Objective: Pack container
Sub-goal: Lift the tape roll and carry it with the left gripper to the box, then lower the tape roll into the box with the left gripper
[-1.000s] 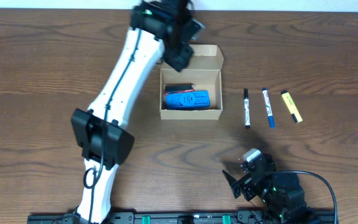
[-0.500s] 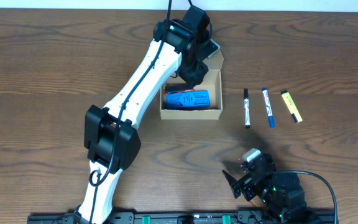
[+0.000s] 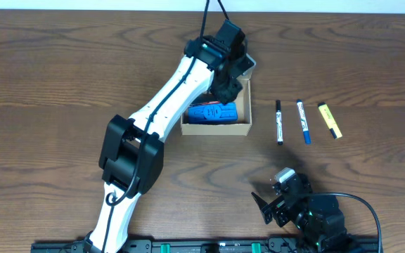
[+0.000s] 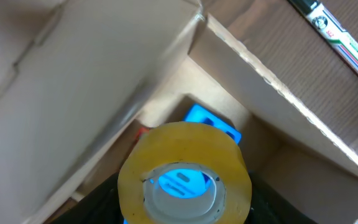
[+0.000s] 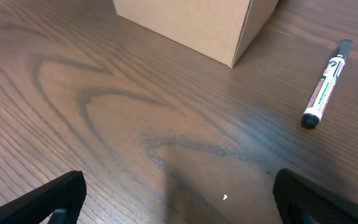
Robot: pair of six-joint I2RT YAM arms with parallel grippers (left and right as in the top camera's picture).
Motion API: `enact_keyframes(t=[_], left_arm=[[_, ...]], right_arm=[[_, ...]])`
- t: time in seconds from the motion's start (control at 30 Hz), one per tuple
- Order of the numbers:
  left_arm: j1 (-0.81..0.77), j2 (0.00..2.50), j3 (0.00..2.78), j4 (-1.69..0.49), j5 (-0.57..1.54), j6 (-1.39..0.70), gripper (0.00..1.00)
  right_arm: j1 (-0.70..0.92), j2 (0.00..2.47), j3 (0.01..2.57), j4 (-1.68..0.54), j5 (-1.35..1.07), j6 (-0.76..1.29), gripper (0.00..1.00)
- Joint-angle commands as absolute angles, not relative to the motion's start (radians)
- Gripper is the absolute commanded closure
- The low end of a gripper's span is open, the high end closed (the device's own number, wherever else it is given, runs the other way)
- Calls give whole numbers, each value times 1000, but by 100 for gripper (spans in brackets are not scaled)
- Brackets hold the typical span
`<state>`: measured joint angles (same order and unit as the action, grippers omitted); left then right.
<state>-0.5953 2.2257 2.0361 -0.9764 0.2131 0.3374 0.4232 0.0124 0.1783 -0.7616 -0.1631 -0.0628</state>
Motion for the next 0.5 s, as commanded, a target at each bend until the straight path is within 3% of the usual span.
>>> enact_keyframes(t=[0.0,0.47], left_arm=[[-610,2237,2030,-966,237,344,48],[-635,2263,2030,-972,271,344,48]], right_arm=[[434,7,169,-763,-161,-76,1],[434,7,169,-763,-160,-76,1]])
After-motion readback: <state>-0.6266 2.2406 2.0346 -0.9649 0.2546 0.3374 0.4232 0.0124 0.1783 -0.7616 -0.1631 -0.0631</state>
